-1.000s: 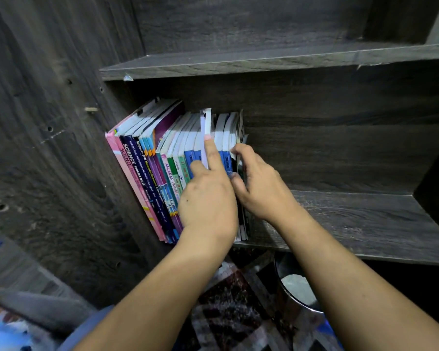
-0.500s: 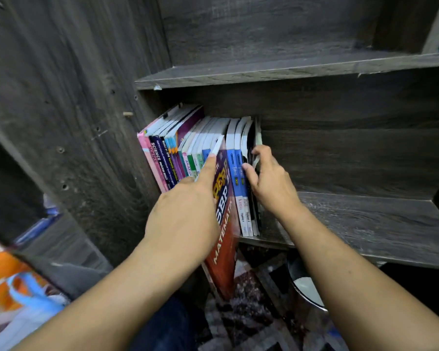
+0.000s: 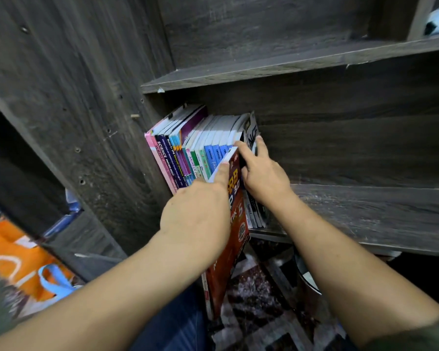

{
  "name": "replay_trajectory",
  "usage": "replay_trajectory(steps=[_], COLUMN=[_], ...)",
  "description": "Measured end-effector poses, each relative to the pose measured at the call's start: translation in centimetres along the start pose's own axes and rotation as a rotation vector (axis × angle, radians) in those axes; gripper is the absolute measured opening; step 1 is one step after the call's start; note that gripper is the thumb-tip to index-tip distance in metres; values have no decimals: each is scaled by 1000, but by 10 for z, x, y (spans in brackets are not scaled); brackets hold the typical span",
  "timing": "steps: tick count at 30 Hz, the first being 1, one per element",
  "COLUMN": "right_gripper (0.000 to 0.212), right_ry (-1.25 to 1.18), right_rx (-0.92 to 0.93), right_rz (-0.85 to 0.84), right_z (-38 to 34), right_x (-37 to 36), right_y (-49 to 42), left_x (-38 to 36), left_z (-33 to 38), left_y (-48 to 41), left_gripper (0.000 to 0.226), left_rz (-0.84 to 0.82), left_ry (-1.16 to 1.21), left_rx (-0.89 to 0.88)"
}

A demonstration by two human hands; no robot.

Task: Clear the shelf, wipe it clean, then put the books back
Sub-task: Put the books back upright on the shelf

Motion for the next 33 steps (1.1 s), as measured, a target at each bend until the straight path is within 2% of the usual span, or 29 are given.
replay_trajectory(steps=[4,9,13,17,21,23,28,31,33], right_gripper=[42,47,71,93,102,100,95,99,102], right_ry=[-40,-97,-225,-247,-247,-238,-238,-293,-385], right_rx=[12,-62,-139,-190,-217,-198,-142,-98,-98], right_rz=[90,174,247,372,388,385,440,473,442], right_z=[4,16,35,62,81,85,88,89,87], right_x=[-2,-6,-9,-1,10,11,1,-9,-16], right_y=[-3,-3,7,17,20,21,23,25,26], left_x=[-7,-8,0,18,31,29,-15,-45,-52], left_z=[0,-8,-6,3,21,32,56,64,63], left_y=[3,6,3,-18,-58,-82,-134,-150,-153], left_gripper=[76,81,80,77,71,74,76,62,44], left_rz=[22,42,44,78,178,211,188,180,318], left_ry=[1,64,130,163,120,104,159,188,157], left_rx=[-7,-26,-79,-113,-121,-85,-4,15,-32])
Point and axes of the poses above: each hand's wrist, its own y-axis away from the middle knuckle, its own x-axis out of the back of the hand, z = x × y, the point moved 3 cm from there along -y, towards the middle knuckle, and after that the axes turned 7 degrees about y, right-handed, at the moved point
